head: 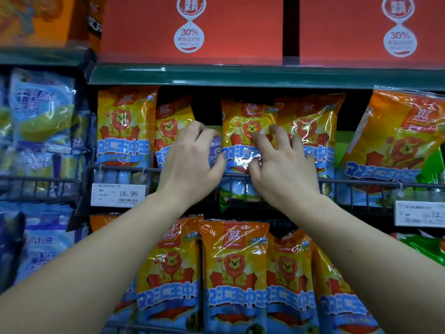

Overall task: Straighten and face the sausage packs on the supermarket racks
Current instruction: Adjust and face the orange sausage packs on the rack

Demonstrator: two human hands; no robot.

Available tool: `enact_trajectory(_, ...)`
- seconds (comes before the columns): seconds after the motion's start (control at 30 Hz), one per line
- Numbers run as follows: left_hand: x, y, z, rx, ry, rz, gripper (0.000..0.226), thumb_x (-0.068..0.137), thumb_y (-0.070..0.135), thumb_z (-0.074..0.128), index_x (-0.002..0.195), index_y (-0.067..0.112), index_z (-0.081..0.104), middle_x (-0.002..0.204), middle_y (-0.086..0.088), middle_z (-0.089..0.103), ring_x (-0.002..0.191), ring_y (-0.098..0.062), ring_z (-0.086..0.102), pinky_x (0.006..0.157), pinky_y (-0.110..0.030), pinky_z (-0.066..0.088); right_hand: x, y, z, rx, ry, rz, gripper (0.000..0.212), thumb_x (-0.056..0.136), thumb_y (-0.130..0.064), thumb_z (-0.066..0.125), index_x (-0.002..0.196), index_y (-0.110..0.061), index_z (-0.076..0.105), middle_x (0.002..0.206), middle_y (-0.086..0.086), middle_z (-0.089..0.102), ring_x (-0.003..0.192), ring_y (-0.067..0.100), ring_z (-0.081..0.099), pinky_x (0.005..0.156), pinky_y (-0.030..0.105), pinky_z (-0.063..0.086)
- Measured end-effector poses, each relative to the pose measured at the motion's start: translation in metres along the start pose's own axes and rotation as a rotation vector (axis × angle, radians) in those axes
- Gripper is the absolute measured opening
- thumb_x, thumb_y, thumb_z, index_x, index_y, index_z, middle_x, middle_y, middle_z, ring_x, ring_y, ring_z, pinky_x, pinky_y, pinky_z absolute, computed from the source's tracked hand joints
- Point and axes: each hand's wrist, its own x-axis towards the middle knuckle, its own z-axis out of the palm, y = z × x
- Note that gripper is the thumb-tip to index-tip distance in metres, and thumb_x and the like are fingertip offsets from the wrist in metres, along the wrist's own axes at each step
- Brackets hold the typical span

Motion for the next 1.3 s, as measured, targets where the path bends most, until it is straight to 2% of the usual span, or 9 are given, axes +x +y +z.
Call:
enact_trajectory(0.2,-0.022,-0.035,-0.028,0.229,-0.005,-0.122,0.047,0.085,0.043,0.049,0.116,0.012,0.063,0.121,-0.007,0.054,0.118,-0.028,0.047,0.094,-0.047,0.04,-0.001,0.004,-0.002,0.026,0.038,-0.001,0.053,0.093,-0.046,0.046,0.143,-0.028,0.043,0.154,0.005,0.03,0.133,0.033,0.035,0.092,0.049,0.046)
enact_trajectory(0.33,-0.033,-0.057,-0.041,0.278,-0.024,-0.207,0.055,0.086,0.052,0.045,0.125,0.016,0.059,0.141,-0.009,0.041,0.136,-0.03,0.033,0.106,-0.054,0.035,-0.002,-0.001,-0.003,0.026,0.108,-0.014,0.053,0.09,-0.047,0.048,0.136,-0.02,0.05,0.148,0.009,0.037,0.127,0.034,0.039,0.086,0.047,0.047)
enact_trajectory(0.5,-0.043,-0.078,-0.046,0.277,-0.041,-0.209,0.057,0.093,0.056,0.043,0.139,0.022,0.045,0.151,-0.007,0.027,0.142,-0.028,0.024,0.111,-0.054,0.033,0.004,-0.027,-0.006,0.095,0.202,-0.112,0.049,0.086,-0.042,0.048,0.124,-0.013,0.058,0.127,0.01,0.052,0.108,0.033,0.05,0.075,0.041,0.046)
enact_trajectory(0.67,-0.051,-0.093,-0.046,0.245,-0.07,-0.179,0.071,0.092,0.061,0.034,0.152,0.024,0.022,0.155,-0.005,0.021,0.146,-0.027,0.017,0.116,-0.053,0.026,0.025,-0.068,-0.006,0.294,0.095,-0.138,0.052,0.09,-0.038,0.057,0.136,-0.018,0.043,0.121,0.003,0.055,0.105,0.024,0.054,0.07,0.035,0.045)
enact_trajectory(0.8,-0.058,-0.1,-0.045,0.324,-0.121,-0.136,0.078,0.092,0.06,0.03,0.153,0.013,0.02,0.155,-0.01,0.021,0.146,-0.031,0.015,0.115,-0.055,0.025,0.047,-0.098,0.001,0.316,-0.04,-0.107,0.059,0.09,-0.035,0.061,0.138,-0.013,0.035,0.086,0.003,0.054,0.078,0.027,0.057,0.057,0.034,0.038)
enact_trajectory(0.9,-0.063,-0.106,-0.046,0.388,-0.169,-0.102,0.081,0.092,0.061,0.024,0.154,0.009,0.017,0.157,-0.012,0.019,0.147,-0.032,0.014,0.115,-0.055,0.025,0.062,-0.113,0.007,0.29,-0.178,-0.037,0.073,0.09,-0.036,0.063,0.145,-0.008,0.025,0.073,0.002,0.049,0.062,0.02,0.053,0.047,0.031,0.036)
enact_trajectory(1.0,-0.066,-0.108,-0.047,0.432,-0.197,-0.083,0.082,0.093,0.062,0.021,0.156,0.009,0.012,0.16,-0.01,0.016,0.148,-0.031,0.01,0.115,-0.054,0.024,0.069,-0.12,0.013,0.281,-0.218,-0.024,0.078,0.089,-0.037,0.067,0.145,-0.006,0.023,0.075,0.003,0.049,0.068,0.023,0.056,0.05,0.032,0.039)
enact_trajectory(1.13,-0.066,-0.107,-0.045,0.445,-0.213,-0.082,0.082,0.093,0.061,0.017,0.156,0.01,0.008,0.161,-0.01,0.015,0.148,-0.031,0.01,0.115,-0.054,0.022,0.073,-0.119,0.016,0.317,-0.253,0.015,0.078,0.088,-0.038,0.071,0.143,-0.007,0.025,0.081,0.003,0.05,0.082,0.029,0.06,0.065,0.04,0.052)
enact_trajectory(1.3,-0.066,-0.107,-0.045,0.467,-0.224,-0.071,0.081,0.095,0.061,0.016,0.156,0.008,0.011,0.16,-0.011,0.017,0.147,-0.032,0.013,0.113,-0.055,0.026,0.069,-0.116,0.015,0.36,-0.25,0.045,0.055,0.091,-0.038,0.069,0.124,-0.004,0.041,0.077,0.002,0.046,0.076,0.024,0.056,0.053,0.034,0.041)
